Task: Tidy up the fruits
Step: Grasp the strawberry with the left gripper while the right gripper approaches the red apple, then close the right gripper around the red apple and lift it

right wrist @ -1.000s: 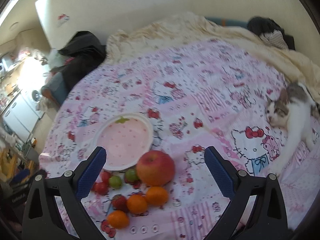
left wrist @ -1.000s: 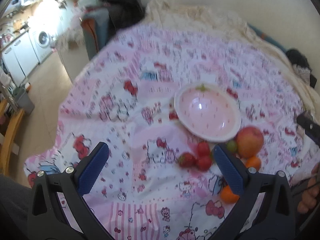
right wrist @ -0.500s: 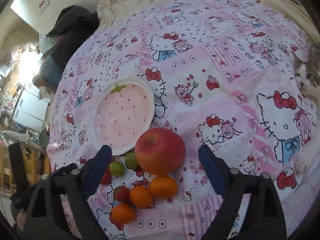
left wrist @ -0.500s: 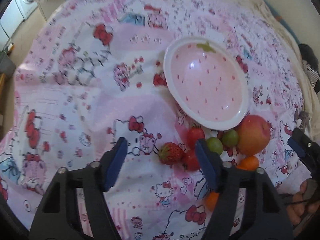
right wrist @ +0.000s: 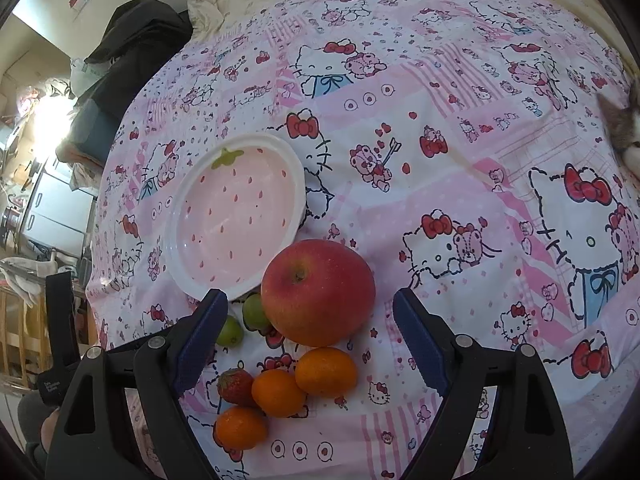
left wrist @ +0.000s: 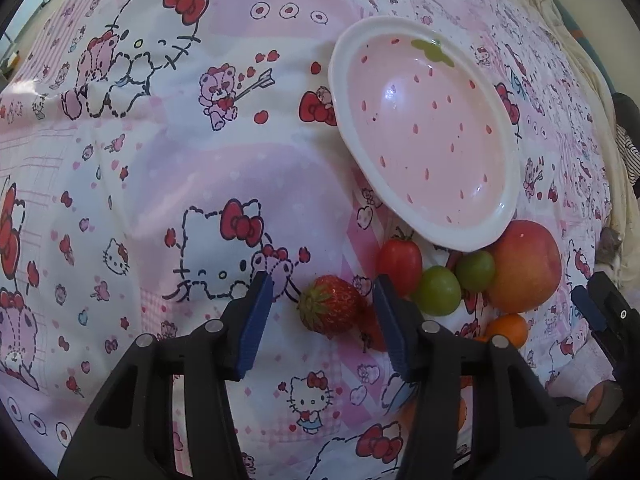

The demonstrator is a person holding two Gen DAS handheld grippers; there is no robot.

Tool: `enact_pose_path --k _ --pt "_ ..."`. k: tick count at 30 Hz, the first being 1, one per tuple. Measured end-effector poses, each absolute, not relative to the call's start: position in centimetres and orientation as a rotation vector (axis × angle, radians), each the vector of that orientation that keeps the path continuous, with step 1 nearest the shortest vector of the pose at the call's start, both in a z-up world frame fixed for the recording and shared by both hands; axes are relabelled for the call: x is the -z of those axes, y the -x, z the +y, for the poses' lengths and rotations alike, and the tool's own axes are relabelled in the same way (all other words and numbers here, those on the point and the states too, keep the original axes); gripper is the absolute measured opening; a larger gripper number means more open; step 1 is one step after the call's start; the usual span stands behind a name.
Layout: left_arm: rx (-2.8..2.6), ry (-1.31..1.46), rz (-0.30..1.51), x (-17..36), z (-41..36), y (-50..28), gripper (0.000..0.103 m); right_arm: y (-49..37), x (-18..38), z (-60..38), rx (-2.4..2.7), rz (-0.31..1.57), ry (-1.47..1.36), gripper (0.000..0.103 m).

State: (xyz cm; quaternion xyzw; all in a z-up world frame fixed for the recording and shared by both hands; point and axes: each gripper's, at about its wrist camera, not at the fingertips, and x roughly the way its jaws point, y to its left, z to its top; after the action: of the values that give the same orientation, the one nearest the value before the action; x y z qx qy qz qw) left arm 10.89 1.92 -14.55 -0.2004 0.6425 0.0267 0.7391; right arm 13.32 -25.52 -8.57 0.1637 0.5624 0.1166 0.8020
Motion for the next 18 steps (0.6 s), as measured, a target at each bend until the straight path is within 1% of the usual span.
enact_pose_path --k 1,2,10,14,18 --pt "-0.061 0.450 1.411 14.6 2.0 -10.9 0.040 -13.4 8.6 -25.4 -0.253 1.207 -0.348 0.087" --pt "-0.055 0.468 1.415 14.7 2.2 -10.8 0.028 -13.4 8.7 -25.3 -0.254 1.208 -0.341 0.087" --pt "-0.013 0.503 1.407 13.7 2.4 -10.7 0.027 -13.6 9.7 -25.8 -0.223 1.238 -0.339 0.087" --pt "-0.039 0.446 1.318 11.2 3.2 -10.4 0.027 -14.1 10.6 -24.8 -0.235 1.296 -0.280 0.087" --pt "-0.049 0.385 1.265 9.9 3.4 -10.6 0.027 -14.9 11.5 -23.1 -0.261 1.336 -0.192 0.087"
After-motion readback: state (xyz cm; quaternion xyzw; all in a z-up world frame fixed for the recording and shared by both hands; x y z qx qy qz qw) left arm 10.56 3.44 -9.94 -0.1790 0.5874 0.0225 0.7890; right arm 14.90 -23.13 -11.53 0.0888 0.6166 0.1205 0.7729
